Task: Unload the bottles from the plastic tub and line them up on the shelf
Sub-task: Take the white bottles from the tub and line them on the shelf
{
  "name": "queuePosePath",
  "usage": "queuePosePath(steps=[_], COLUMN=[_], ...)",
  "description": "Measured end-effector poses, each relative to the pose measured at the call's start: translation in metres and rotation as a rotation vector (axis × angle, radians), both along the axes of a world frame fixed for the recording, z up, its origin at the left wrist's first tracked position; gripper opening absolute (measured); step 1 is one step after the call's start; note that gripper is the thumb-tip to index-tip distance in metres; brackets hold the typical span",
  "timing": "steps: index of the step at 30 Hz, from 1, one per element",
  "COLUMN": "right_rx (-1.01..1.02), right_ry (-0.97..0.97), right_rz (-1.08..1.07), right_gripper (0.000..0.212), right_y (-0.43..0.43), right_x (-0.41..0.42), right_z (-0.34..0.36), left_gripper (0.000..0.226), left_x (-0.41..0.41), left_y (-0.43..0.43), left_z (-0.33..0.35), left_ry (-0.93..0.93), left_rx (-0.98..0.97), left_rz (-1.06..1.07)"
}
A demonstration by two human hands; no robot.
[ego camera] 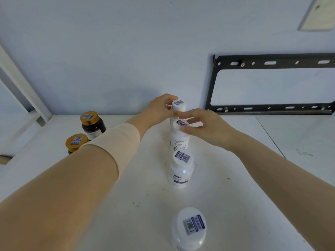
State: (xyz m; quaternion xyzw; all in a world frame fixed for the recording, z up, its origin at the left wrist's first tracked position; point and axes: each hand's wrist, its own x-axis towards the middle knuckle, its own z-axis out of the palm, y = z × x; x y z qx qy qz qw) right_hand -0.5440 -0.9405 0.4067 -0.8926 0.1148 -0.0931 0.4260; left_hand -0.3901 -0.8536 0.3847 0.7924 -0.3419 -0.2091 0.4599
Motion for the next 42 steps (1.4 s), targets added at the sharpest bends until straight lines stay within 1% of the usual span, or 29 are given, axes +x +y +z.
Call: queuePosePath(steps=[3, 6, 8, 10, 13, 15, 17, 20, 23, 26, 30, 33, 36, 42], right_rx=[-0.047, -0.117, -0.189, -0.298, -0.436, -0.495, -0.554, -0.602, -0.633, -0.635, -0.608, -0.555, -0.499, -0.403], right_ry=[-0.085, -0.116, -0.091, -0.043, 0.053, 0.094, 0.109, 0.134, 0.179, 0.242, 0.333, 0.38, 0.421, 0.549], right_rz=[-0.132, -0.305, -0.384, -0.41, -0.443, -0.485, -0.524, -0.592, -0.653, -0.74, -0.894, -1.009, -1.118, -1.31], right_gripper=[0.032, 0.037, 0.042, 0.046, 0.052, 0.054, 0.056, 0.055, 0.055, 0.055, 0.054, 0.053, 0.053, 0.052], right_y=[-0.006, -0.018, -0.026, -0.032, -0.042, -0.047, -0.053, -0.06, -0.065, -0.071, -0.075, -0.079, -0.084, -0.1], right_x=[-0.013, -0.035, -0.054, -0.077, -0.121, -0.155, -0.195, -0.266, -0.351, -0.449, -0.575, -0.657, -0.73, -0.858], right_z=[0.009, 0.018, 0.023, 0.028, 0.036, 0.042, 0.049, 0.053, 0.052, 0.045, 0.035, 0.023, 0.008, -0.026], left_gripper=[0.068, 0.064, 0.059, 0.057, 0.056, 0.055, 0.054, 0.054, 0.054, 0.054, 0.053, 0.053, 0.052, 0.053], left_x=[-0.008, -0.02, -0.034, -0.055, -0.102, -0.141, -0.184, -0.255, -0.336, -0.423, -0.54, -0.624, -0.698, -0.825], left_y=[0.008, 0.018, 0.02, 0.017, 0.002, -0.01, -0.022, -0.04, -0.058, -0.079, -0.111, -0.137, -0.165, -0.225], left_z=[0.008, 0.027, 0.045, 0.064, 0.09, 0.103, 0.108, 0.105, 0.099, 0.093, 0.081, 0.07, 0.054, 0.005], left_ry=[-0.089, -0.329, -0.501, -0.632, -0.805, -0.869, -0.889, -0.892, -0.883, -0.897, -0.885, -0.88, -0.888, -0.83], left_rx=[-0.007, 0.015, 0.056, 0.106, 0.186, 0.169, 0.134, 0.155, 0.176, 0.124, 0.035, 0.022, -0.001, -0.013], left_rz=[-0.01, -0.007, -0.005, -0.044, -0.169, -0.224, -0.27, -0.351, -0.415, -0.489, -0.629, -0.754, -0.899, -1.127])
